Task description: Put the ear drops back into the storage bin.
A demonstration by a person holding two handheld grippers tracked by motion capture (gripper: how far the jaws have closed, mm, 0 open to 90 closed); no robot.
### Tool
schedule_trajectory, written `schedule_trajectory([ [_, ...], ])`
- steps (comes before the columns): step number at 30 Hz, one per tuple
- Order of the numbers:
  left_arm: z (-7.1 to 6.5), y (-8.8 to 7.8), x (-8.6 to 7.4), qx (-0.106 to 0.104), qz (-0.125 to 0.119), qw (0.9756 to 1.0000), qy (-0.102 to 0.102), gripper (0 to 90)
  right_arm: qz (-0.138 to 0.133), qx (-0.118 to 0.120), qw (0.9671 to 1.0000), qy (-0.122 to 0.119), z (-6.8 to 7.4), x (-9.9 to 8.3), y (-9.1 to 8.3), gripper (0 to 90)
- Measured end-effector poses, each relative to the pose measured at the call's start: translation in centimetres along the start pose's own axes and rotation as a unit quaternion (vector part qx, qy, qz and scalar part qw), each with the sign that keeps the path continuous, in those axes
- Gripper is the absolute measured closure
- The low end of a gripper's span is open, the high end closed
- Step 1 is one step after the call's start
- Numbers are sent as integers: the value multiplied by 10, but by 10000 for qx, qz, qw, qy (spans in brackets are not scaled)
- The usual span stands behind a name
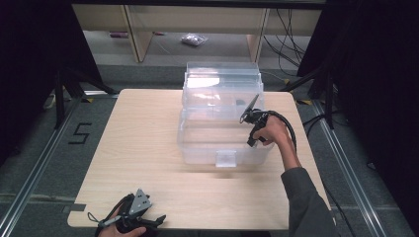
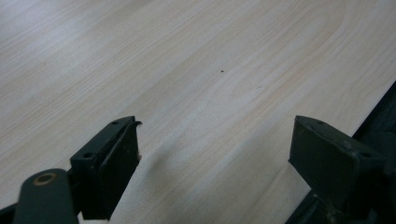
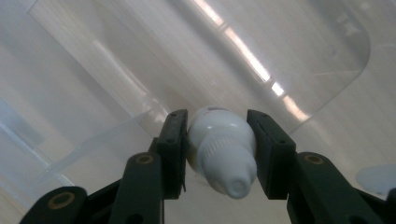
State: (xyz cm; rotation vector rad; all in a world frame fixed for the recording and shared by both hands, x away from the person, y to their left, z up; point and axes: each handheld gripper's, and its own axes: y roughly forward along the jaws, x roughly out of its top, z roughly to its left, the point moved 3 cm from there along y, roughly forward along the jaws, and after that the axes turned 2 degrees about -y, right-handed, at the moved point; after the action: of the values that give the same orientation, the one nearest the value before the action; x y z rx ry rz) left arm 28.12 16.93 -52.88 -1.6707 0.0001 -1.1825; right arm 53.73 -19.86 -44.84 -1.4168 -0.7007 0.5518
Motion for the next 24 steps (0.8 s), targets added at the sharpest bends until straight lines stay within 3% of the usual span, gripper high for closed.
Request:
schedule_trajectory([
  [1,0,0,0,-1,6,10000,6,153,68,-19,9999,102,1,0,0,604],
  [6,-2,1,0,-65,-78,9999,-74,153,72,8,10000,33,-1,-2,4,604],
  [7,0,-1,0,-57,7,10000,40,153,51,31,9999,82,1,-1,5,604],
  [11,-1,0,-1,-3,17,10000,8,153,126,21,9998,157,2,-1,5,604],
  [12,-1,0,0,-34,-48,10000,-29,153,75,3,9999,-79,-2,-1,7,604],
  [13,-2,1,0,-45,-83,9999,-82,153,51,4,9999,-93,-2,-1,7,603],
  [16,0,0,0,-5,-12,10000,13,153,141,60,9997,171,3,-1,6,604],
  [17,1,-2,-1,-59,108,9999,102,153,136,46,9998,152,3,-1,7,604],
  [18,-1,0,-1,-55,3,10000,-30,153,128,35,9998,121,2,-1,7,603],
  [24,-1,0,-1,-24,0,10000,-32,153,143,-29,9999,-74,-2,-2,9,604],
])
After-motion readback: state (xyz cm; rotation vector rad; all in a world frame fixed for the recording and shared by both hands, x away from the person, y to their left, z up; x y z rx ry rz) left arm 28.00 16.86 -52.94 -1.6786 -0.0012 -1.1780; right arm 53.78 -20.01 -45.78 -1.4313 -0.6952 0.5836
